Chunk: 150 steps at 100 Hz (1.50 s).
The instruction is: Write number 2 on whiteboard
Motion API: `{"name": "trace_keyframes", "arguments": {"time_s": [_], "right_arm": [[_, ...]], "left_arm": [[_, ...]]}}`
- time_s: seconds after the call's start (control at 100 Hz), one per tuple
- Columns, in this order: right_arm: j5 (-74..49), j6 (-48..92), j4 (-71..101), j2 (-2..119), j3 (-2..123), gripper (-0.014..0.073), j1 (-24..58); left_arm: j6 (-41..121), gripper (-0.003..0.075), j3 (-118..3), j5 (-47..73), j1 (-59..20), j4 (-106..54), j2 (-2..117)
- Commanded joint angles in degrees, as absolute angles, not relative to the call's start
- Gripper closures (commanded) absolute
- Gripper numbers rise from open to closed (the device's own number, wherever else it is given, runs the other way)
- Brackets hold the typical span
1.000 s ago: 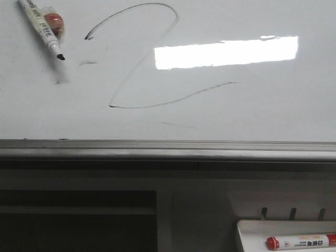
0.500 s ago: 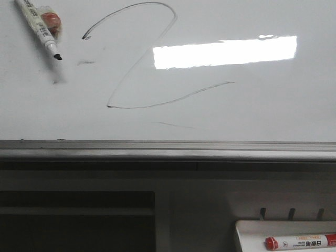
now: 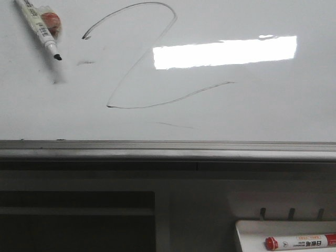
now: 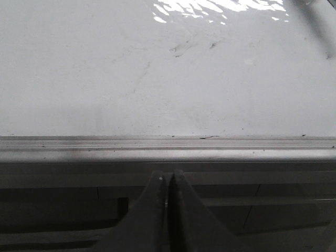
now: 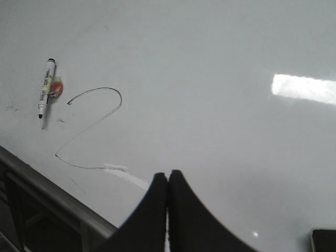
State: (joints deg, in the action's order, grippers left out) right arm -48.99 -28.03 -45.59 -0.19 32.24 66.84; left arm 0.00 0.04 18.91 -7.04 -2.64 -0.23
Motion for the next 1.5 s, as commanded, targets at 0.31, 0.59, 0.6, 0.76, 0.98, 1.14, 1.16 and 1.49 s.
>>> {"name": "trace_keyframes", "arguments": {"time_s": [0.31, 0.59, 0.6, 0.76, 0.98, 1.14, 1.16, 1.49], "right_arm": [[-44.0, -32.3, -46.1, 1.4, 25.6, 0.0645, 55.7], [-12.8, -21.3, -20.9, 1.5, 10.9, 0.0672, 31.5], [-10.8, -20.2, -20.3, 1.5, 9.7, 0.0672, 30.8], [2.4, -15.9, -15.9, 1.5, -1.2, 0.0672, 18.3], [-11.7, -15.9, -12.3, -0.6, -2.2, 0.0672, 14.8], [-17.3, -12.4, -10.6, -1.8, -2.2, 0.0672, 14.7], [-17.3, -11.3, -10.6, -1.8, -2.2, 0.0672, 14.7], [-16.9, -8.5, -10.4, -1.8, -2.2, 0.0672, 14.7]], "left_arm": [[-0.7, 0.0741, 0.7, 15.9, -7.0, -2.8, -1.7], [-0.7, 0.0741, 0.7, 15.9, -7.0, -2.8, -1.7], [-0.7, 0.0741, 0.7, 15.9, -7.0, -2.8, -1.7], [-0.7, 0.0741, 0.7, 15.9, -7.0, -2.8, -1.7], [-0.7, 0.0741, 0.7, 15.9, -7.0, -2.8, -1.7], [-0.7, 0.0741, 0.7, 15.9, -7.0, -2.8, -1.7], [-0.7, 0.0741, 0.7, 15.9, -7.0, -2.8, -1.7], [-0.7, 0.0741, 0.7, 15.9, -7.0, -2.8, -1.7]]}}
